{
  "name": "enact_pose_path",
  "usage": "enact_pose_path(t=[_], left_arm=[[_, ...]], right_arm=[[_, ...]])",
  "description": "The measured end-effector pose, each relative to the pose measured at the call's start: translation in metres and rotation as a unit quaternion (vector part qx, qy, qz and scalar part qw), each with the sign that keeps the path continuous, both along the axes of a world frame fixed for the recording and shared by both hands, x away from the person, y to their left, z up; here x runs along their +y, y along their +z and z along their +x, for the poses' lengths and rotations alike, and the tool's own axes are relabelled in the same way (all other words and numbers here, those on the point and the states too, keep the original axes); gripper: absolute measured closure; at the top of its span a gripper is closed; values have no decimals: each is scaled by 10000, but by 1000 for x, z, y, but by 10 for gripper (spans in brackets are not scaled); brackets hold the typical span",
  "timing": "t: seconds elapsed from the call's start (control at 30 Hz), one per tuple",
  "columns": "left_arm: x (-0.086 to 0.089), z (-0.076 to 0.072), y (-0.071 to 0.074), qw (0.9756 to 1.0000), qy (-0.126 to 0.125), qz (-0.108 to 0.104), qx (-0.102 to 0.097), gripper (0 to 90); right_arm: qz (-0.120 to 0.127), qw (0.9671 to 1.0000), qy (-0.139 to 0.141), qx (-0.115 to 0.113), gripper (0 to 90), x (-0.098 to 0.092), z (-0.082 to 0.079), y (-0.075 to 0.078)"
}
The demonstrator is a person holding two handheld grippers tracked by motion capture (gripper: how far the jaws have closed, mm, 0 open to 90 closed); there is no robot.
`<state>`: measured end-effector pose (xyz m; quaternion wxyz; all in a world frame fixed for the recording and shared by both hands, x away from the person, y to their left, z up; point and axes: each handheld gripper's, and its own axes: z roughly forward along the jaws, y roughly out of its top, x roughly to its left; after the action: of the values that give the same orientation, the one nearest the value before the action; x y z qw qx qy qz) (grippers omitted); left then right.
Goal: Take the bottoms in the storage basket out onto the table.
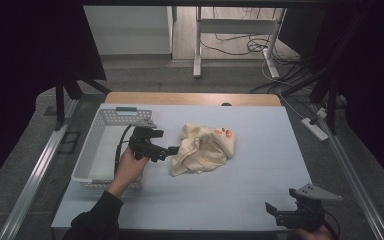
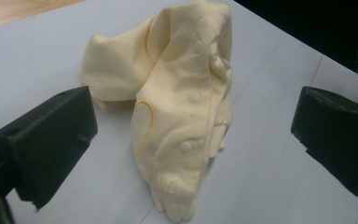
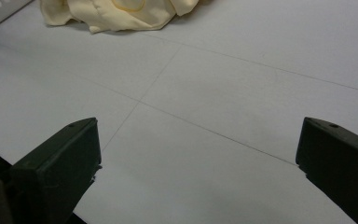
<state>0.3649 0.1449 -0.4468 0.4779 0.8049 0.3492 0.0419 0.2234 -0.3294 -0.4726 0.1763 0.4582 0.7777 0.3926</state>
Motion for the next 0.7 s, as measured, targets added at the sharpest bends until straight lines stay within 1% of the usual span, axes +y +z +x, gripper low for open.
enact_pose_path(t=[0.17, 0.27, 0.47, 0.7], left_arm=[[3, -3, -1, 10000, 43, -24, 27, 0], [6, -5, -2, 9999, 30, -130, 76, 0], [13, -10, -1, 9997, 90, -206, 64, 0], [18, -17, 1, 9998, 122, -172, 31, 0]], right_arm=[[-11, 10000, -6, -13, 4, 1, 0, 0], [-24, 10000, 1, -23, 4, 1, 0, 0], [-47, 10000, 14, -21, 4, 1, 0, 0], [-75, 9999, 73, -20, 4, 3, 0, 0]])
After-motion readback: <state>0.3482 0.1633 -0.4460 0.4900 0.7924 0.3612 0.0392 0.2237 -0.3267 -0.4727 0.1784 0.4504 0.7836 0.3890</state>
